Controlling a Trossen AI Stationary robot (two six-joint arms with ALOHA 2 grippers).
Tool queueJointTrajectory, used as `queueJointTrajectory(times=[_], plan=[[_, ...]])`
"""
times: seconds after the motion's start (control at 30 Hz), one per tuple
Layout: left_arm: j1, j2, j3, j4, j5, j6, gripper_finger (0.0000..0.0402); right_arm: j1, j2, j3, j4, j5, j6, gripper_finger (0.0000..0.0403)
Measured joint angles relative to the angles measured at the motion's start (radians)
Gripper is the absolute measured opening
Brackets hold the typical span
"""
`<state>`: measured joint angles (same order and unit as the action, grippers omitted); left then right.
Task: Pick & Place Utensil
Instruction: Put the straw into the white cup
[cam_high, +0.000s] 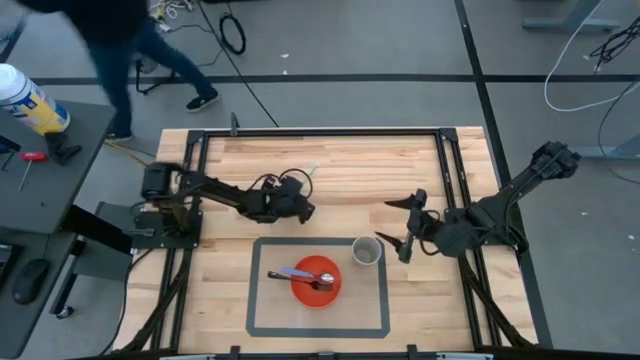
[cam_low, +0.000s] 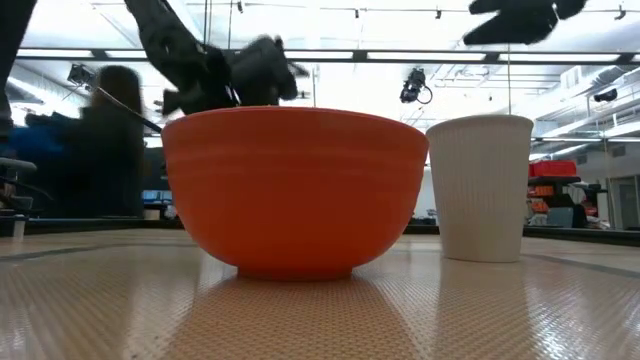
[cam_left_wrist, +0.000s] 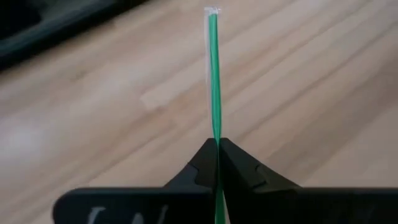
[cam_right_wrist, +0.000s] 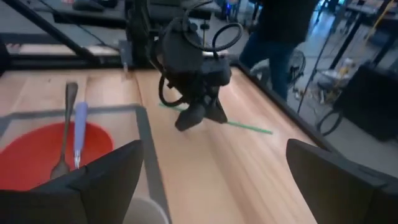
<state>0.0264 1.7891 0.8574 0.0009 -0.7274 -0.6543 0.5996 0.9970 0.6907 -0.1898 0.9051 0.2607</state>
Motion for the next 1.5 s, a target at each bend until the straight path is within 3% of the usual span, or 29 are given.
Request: queueJointTrajectory(times=[0.1, 0.27, 0.4, 0.47, 0.7, 0.93, 1.17, 1.5], plan=[[-0.03, -0.081, 0.0, -0.041, -0.032, 0.023, 0.0014, -0.016, 0.0, 0.0, 0.037, -0.001, -0.039, 0.0398], [-0.138, -0.207, 0.0, -0.043, -0.229, 0.073, 0.0014, -0.051, 0.005, 0.0, 0.042, 0.009, 0.0, 0.0398], [-0.233, -0.237, 0.001, 0.089, -0.389, 0.196, 0.0014, -0.086, 0.038, 0.0, 0.11, 0.054, 0.047, 0.0398], [-0.267, -0.234, 0.001, 0.191, -0.419, 0.303, 0.0014, -0.11, 0.072, 0.0, 0.169, 0.062, 0.057, 0.0398], [-0.333, -0.194, 0.001, 0.533, -0.373, 0.646, 0.0014, -0.202, 0.234, 0.0, 0.525, 0.051, 0.174, 0.0394], [-0.346, -0.193, 0.001, 0.584, -0.287, 0.693, 0.0014, -0.312, 0.335, 0.0, 0.84, -0.137, 0.28, 0.0353], [-0.344, -0.194, 0.001, 0.633, -0.195, 0.695, 0.0014, -0.398, 0.404, 0.0, 0.858, -0.247, 0.396, 0.031], [-0.343, -0.194, 0.001, 0.623, -0.215, 0.714, 0.0014, -0.418, 0.422, -0.001, 0.914, -0.275, 0.404, 0.0214]])
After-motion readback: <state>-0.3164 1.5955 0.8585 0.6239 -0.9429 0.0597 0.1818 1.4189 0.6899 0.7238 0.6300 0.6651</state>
